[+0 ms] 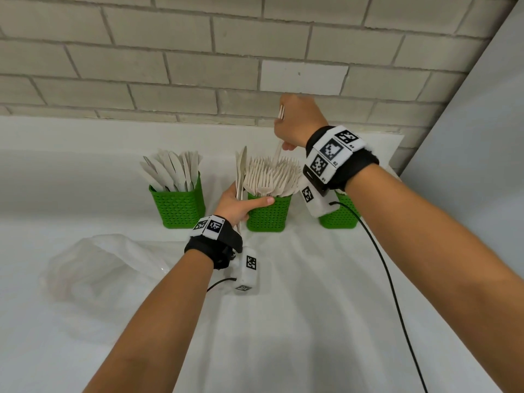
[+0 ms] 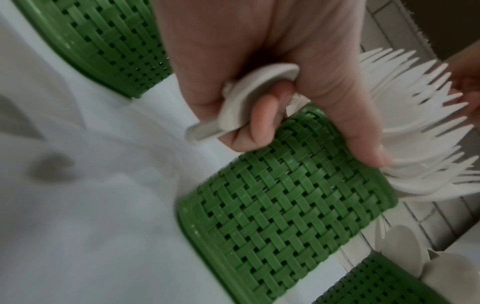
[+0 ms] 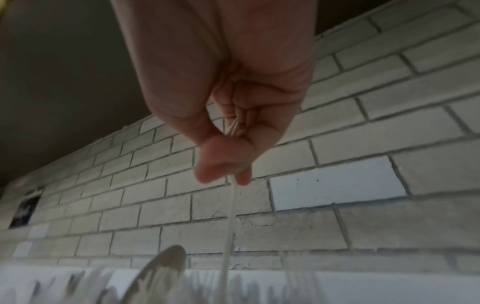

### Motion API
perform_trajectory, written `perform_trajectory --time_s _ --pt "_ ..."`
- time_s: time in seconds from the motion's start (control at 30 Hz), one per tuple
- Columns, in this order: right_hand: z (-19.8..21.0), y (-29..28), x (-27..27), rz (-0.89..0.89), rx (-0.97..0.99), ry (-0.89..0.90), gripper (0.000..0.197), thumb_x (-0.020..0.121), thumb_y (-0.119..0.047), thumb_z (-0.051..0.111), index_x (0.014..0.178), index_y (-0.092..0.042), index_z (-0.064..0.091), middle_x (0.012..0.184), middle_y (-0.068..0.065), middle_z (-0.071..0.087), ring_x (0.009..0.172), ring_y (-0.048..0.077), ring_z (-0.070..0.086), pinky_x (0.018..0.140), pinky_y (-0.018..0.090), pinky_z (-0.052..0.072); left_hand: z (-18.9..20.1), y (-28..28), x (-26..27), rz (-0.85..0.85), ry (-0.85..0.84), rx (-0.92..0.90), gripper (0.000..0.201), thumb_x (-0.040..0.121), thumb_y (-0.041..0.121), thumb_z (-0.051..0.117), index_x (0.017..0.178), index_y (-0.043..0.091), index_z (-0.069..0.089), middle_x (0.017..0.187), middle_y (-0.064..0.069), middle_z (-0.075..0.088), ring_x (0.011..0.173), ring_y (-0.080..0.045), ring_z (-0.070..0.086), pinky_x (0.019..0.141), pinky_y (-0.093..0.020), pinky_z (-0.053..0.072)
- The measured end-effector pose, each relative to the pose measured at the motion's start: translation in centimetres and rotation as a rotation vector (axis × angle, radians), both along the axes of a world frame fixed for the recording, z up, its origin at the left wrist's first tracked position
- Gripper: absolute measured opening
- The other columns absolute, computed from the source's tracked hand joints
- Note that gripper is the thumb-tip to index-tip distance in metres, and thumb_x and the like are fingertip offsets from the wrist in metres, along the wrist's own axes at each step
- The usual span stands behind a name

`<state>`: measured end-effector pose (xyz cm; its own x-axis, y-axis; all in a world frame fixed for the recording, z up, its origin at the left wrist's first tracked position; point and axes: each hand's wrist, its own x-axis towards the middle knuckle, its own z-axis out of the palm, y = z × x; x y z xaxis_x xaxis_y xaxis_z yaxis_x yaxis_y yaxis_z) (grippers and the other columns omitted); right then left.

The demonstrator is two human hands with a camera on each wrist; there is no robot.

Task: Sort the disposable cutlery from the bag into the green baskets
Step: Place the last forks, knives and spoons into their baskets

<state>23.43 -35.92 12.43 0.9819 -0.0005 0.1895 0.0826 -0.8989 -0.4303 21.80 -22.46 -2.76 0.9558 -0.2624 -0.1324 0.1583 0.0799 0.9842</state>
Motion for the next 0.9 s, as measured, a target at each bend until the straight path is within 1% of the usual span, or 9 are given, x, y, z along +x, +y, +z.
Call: perform_trajectory --time_s 0.07,0.1,0.2,0.27,0.33,0.4,0.57,0.7,0.9 --pt "-0.1 -0.2 -0.4 0.053 0.105 0.011 0.017 0.094 -0.01 0.047 0.079 -0.016 0.042 0.091 0.013 0.057 0.068 0.027 0.069 0.05 0.026 0.054 -0.1 0.0 0.1 -0.002 0.002 -0.004 0.046 0.07 0.007 0.078 0.103 0.028 0.053 0.096 0.01 0.064 0.09 -0.009 0.06 0.071 -0.027 0.048" --pt "0.1 -0.6 -0.8 0.079 0.167 -0.003 0.015 0.095 -0.013 0.048 0.082 -0.016 0.043 0.094 0.014 0.058 0.069 0.026 0.069 0.051 0.025 0.056 -0.2 0.0 0.2 -0.007 0.002 -0.009 0.046 0.07 0.006 0.078 0.102 0.028 0.053 0.096 0.009 0.065 0.091 -0.01 0.061 0.073 -0.028 0.049" --pt "1.9 -2.4 -3.8 0.155 0.242 -0.189 0.008 0.097 -0.018 0.048 0.095 -0.019 0.04 0.085 0.002 0.054 0.073 0.02 0.066 0.048 0.022 0.054 -0.4 0.0 0.3 -0.016 0.0 -0.043 0.045 0.07 0.001 0.076 0.098 0.029 0.054 0.096 0.007 0.065 0.091 -0.011 0.063 0.071 -0.025 0.052" --pt "3.4 -3.5 -7.0 0.288 0.289 -0.345 0.013 0.097 -0.02 0.047 0.09 -0.027 0.038 0.08 -0.004 0.051 0.071 0.015 0.065 0.046 0.023 0.052 -0.6 -0.1 0.4 -0.017 -0.004 -0.06 0.045 0.071 -0.001 0.075 0.1 0.027 0.054 0.095 0.007 0.065 0.088 -0.009 0.063 0.066 -0.021 0.054" --pt "4.0 -4.1 -10.1 0.442 0.336 -0.386 0.017 0.097 -0.02 0.047 0.089 -0.03 0.036 0.081 -0.003 0.052 0.07 0.015 0.064 0.044 0.023 0.05 -0.6 -0.1 0.4 -0.015 -0.005 -0.06 0.046 0.072 0.0 0.075 0.104 0.025 0.053 0.094 0.009 0.064 0.085 -0.005 0.062 0.062 -0.017 0.053" --pt "2.6 -4.1 -11.4 0.479 0.288 -0.32 0.016 0.096 -0.02 0.049 0.09 -0.029 0.038 0.081 -0.002 0.054 0.069 0.014 0.064 0.045 0.023 0.051 -0.7 -0.1 0.4 -0.006 -0.002 -0.055 0.047 0.071 0.002 0.076 0.105 0.025 0.053 0.096 0.008 0.065 0.088 -0.009 0.063 0.067 -0.021 0.052" --pt "-3.0 -3.8 -10.0 0.363 0.015 -0.247 0.011 0.097 -0.02 0.049 0.092 -0.012 0.044 0.074 0.009 0.062 0.062 0.012 0.065 0.055 0.034 0.05 -0.8 -0.2 0.5 -0.004 -0.003 -0.045 0.045 0.07 0.003 0.077 0.099 0.029 0.056 0.1 0.003 0.067 0.096 -0.018 0.064 0.074 -0.029 0.052" --pt "-5.3 -4.1 -8.9 0.386 -0.053 -0.341 0.017 0.097 -0.02 0.048 0.092 -0.004 0.049 0.073 0.011 0.063 0.066 0.027 0.066 0.055 0.028 0.045 -0.9 -0.1 0.5 -0.006 0.0 -0.027 0.045 0.068 0.007 0.08 0.1 0.03 0.057 0.102 0.002 0.068 0.101 -0.02 0.064 0.084 -0.037 0.053" --pt "-5.2 -3.8 -9.8 0.451 -0.121 -0.559 0.026 0.095 -0.02 0.045 0.089 0.003 0.057 0.071 0.01 0.062 0.061 0.026 0.062 0.056 0.031 0.043 -1.0 0.0 0.7 -0.01 0.012 0.005 0.053 0.059 0.018 0.086 0.102 0.031 0.058 0.105 0.002 0.069 0.104 -0.022 0.064 0.088 -0.043 0.051"
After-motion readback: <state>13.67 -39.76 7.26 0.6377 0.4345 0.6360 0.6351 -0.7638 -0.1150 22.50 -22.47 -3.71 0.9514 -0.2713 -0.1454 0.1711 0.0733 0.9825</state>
